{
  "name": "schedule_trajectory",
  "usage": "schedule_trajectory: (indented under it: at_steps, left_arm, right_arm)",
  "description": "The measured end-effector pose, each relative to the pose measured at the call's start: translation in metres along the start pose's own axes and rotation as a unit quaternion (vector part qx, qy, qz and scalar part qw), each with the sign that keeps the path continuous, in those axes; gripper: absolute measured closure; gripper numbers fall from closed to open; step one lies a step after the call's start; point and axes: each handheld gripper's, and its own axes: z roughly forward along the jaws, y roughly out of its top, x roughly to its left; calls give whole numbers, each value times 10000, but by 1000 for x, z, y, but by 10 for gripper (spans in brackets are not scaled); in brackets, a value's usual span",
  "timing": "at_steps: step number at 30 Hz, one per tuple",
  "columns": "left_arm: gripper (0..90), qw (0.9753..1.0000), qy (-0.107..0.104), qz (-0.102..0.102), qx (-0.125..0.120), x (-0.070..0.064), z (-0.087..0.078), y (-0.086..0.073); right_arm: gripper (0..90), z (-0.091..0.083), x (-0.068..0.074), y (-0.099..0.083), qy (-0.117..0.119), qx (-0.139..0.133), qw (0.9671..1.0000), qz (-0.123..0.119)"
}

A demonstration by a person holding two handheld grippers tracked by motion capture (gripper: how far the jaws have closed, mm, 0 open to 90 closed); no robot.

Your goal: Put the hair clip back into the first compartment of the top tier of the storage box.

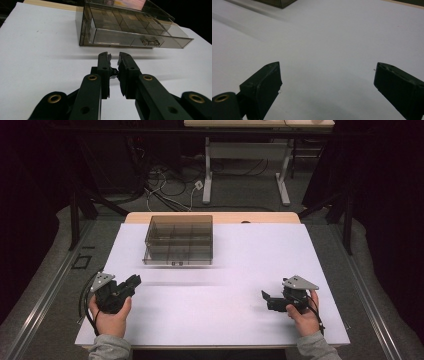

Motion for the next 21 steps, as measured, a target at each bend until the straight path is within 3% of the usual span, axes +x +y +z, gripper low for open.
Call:
schedule_trajectory:
  at_steps: [21]
  left_arm:
    - [801,10000,10,41,38,-5,10,20]
  right_arm:
    - [69,0,0,0,12,-7,10000,28]
